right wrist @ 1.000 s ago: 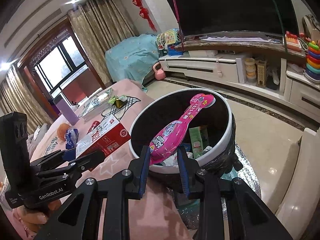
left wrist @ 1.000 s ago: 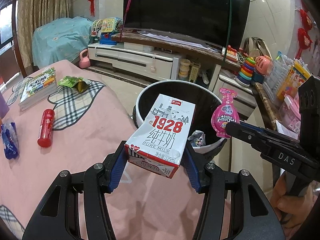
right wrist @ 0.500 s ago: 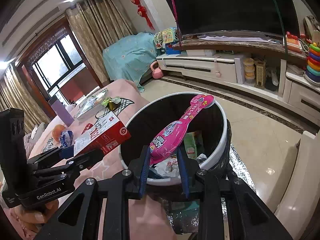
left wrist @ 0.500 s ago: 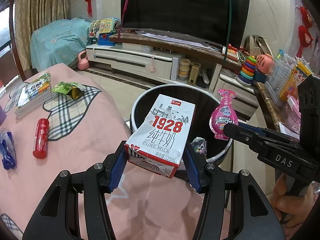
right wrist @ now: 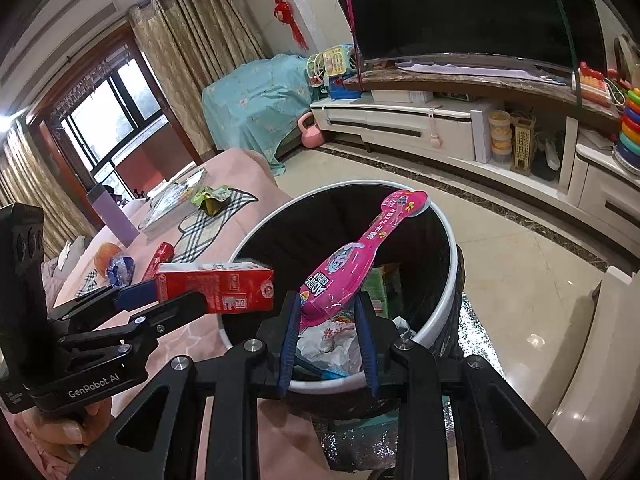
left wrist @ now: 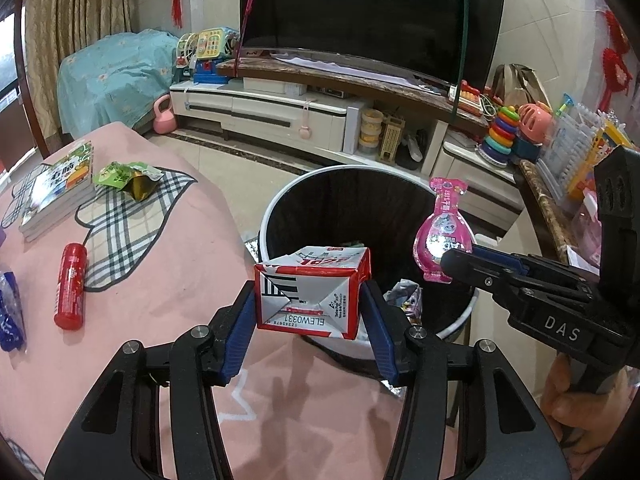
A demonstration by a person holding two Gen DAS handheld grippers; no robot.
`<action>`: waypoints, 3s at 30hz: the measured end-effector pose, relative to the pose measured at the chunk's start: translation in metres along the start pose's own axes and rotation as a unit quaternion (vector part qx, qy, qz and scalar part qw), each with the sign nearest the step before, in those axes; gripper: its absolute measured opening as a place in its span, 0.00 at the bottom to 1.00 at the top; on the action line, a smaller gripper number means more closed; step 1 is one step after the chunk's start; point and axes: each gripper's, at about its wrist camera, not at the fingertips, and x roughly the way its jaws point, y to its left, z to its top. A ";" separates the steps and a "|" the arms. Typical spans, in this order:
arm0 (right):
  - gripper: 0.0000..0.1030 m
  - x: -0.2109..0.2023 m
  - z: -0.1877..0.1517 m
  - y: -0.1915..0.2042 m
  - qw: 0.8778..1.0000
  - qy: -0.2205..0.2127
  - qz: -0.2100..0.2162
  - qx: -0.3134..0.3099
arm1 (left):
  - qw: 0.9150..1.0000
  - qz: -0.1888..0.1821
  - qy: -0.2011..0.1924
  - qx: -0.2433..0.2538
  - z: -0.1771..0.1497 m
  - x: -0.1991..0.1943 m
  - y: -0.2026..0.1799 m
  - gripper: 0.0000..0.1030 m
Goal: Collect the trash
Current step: 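Carry the milk carton and pink package over the trash bin, then open both tools to drop the milk carton and pink package into the bin, then move both open tools back over the bedspread toward the blue bag and red can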
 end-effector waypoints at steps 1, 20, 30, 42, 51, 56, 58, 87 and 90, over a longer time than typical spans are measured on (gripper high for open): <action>0.27 0.001 0.000 0.000 1.000 0.001 0.000 -0.001 | 1.000 0.001 0.000 0.002 0.000 0.002 -0.001 0.49; 0.27 0.023 0.007 -0.010 1.000 0.027 -0.007 -0.005 | 1.000 -0.003 0.017 -0.004 0.009 0.021 0.000 0.49; 0.41 0.017 0.007 -0.014 1.000 0.018 0.001 0.013 | 0.999 -0.002 0.022 -0.030 0.006 0.016 0.012 0.65; 0.89 -0.004 0.002 0.017 0.999 -0.014 0.033 0.017 | 0.995 0.016 0.017 -0.098 -0.035 -0.016 0.060 0.74; 0.99 -0.011 -0.011 0.073 0.997 -0.031 0.077 -0.004 | 0.984 0.052 0.010 -0.171 -0.084 -0.051 0.122 0.74; 0.99 0.000 -0.022 0.106 0.995 -0.013 0.101 -0.010 | 0.974 0.073 0.000 -0.212 -0.109 -0.072 0.158 0.74; 0.99 0.007 -0.027 0.120 0.994 -0.002 0.106 -0.018 | 0.971 0.080 -0.003 -0.226 -0.119 -0.080 0.171 0.74; 0.99 0.094 -0.049 0.189 0.995 0.058 0.077 -0.037 | 0.946 0.130 0.006 -0.297 -0.157 -0.091 0.262 0.74; 0.98 0.105 -0.043 0.200 0.994 0.062 0.079 -0.041 | 0.946 0.138 0.002 -0.293 -0.148 -0.088 0.272 0.74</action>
